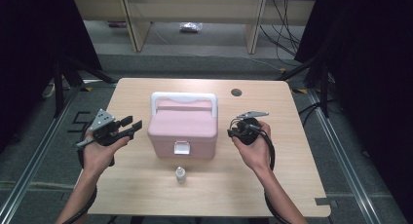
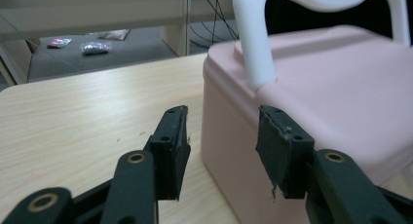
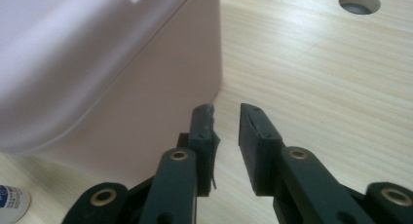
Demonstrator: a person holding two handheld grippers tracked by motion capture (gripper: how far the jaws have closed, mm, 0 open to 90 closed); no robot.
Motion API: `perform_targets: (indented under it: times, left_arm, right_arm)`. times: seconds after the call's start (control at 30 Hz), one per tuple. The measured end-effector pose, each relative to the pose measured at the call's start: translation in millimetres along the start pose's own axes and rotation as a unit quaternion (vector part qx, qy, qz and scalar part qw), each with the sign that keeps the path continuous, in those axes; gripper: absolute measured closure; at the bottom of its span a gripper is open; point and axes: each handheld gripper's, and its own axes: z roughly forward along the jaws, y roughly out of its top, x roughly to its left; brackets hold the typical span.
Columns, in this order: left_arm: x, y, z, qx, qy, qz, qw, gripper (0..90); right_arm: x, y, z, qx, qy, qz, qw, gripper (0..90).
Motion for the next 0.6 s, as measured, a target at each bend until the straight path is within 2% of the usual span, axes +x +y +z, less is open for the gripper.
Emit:
perform_targets:
  times: [0.13, 0.17, 0.2, 0.23, 0.27, 0.37, 0.43, 0.47, 0.6]
  left_arm:
    - [-3.7, 5.4, -0.9, -0.011, 0.001, -0.006, 0.9999, 53.8]
    - [-4.3, 6.5, -0.8, -0.015, -0.003, -0.009, 0.9998, 53.7]
    - [-5.4, 7.8, -1.5, -0.015, -0.002, -0.010, 0.9998, 53.7]
    - [-6.0, 9.0, -1.8, -0.017, -0.002, -0.010, 0.9998, 53.6]
    - [-7.2, 10.4, -2.0, -0.017, -0.004, -0.014, 0.9998, 53.4]
    - [-10.5, 14.5, -1.6, -0.020, -0.012, -0.016, 0.9996, 53.1]
    - [-12.2, 17.5, -1.0, -0.023, -0.017, -0.018, 0.9994, 53.1]
    - [-13.0, 19.2, -0.5, -0.023, -0.018, -0.018, 0.9994, 53.1]
    - [-16.1, 25.9, 2.8, -0.028, -0.022, -0.021, 0.9992, 53.2]
  right_arm:
    - [-0.4, -3.1, 0.0, -0.003, -0.004, 0.004, 1.0000, 72.8]
    - [-2.4, -3.2, -0.5, 0.000, -0.003, -0.011, 0.9999, 72.6]
    - [-1.4, -4.4, -0.2, -0.004, -0.001, 0.001, 1.0000, 72.4]
    - [-1.5, -4.8, -1.5, -0.002, -0.008, -0.004, 1.0000, 72.2]
    - [-0.1, -5.5, -1.0, -0.002, -0.001, 0.007, 1.0000, 71.9]
    - [0.1, -5.6, -2.3, -0.001, -0.001, 0.008, 1.0000, 71.9]
    - [-1.4, -5.6, -3.6, -0.002, -0.001, -0.002, 1.0000, 71.9]
    - [0.7, -5.5, -3.8, -0.005, -0.002, 0.009, 1.0000, 71.9]
    - [2.8, -5.5, -5.3, -0.007, 0.000, 0.003, 1.0000, 71.8]
